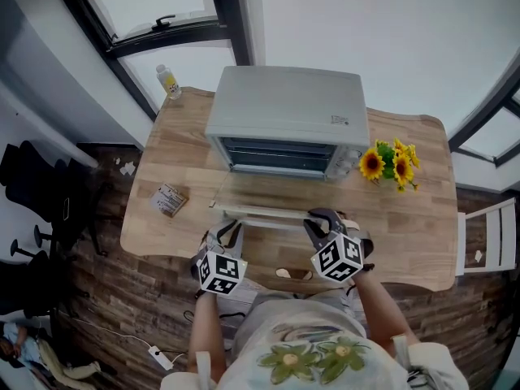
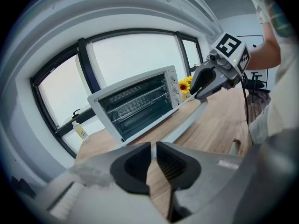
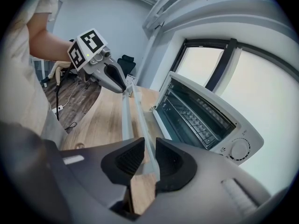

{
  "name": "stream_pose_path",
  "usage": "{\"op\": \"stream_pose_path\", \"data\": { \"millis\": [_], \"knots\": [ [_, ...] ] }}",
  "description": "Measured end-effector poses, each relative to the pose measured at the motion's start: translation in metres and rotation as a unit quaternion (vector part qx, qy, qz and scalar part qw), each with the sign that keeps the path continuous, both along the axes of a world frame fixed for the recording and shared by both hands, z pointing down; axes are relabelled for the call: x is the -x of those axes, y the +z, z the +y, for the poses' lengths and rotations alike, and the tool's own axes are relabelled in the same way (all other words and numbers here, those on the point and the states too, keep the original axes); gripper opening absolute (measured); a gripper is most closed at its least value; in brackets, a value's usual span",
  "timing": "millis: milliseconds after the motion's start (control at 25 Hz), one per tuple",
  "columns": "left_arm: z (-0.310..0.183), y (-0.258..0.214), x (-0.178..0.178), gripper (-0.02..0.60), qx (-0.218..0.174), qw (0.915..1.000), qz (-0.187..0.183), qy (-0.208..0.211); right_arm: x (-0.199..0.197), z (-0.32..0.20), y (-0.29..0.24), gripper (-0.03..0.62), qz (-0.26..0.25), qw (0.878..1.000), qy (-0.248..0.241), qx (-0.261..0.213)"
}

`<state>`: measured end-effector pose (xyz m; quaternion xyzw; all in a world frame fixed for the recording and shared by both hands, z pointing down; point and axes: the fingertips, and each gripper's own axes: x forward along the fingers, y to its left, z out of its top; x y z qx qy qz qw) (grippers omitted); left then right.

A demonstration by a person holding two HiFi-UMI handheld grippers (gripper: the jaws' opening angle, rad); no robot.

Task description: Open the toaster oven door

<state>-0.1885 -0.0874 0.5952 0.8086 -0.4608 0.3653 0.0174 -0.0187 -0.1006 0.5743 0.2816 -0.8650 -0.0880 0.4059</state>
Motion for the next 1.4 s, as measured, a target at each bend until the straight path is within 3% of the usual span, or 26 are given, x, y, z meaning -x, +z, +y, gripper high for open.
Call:
{"op": "stream_pose_path", "data": {
  "millis": [80,480,1400],
  "knots": [
    [0.0,-0.002,0.001,0.006,-0.002,0.9999,0.009,-0.008,0.0,0.0,0.0,0.077,0.0,1.0,0.0,-0.001],
    [0.004,-0.01,-0.015,0.003,0.004,0.9981,0.049,-0.035,-0.001,0.001,0.003,0.075,-0.005,1.0,-0.008,-0.002],
    [0.03,-0.022,-0.017,0.004,0.009,0.996,0.046,-0.076,0.002,0.024,0.041,0.089,0.016,0.998,-0.045,0.048]
  ]
}}
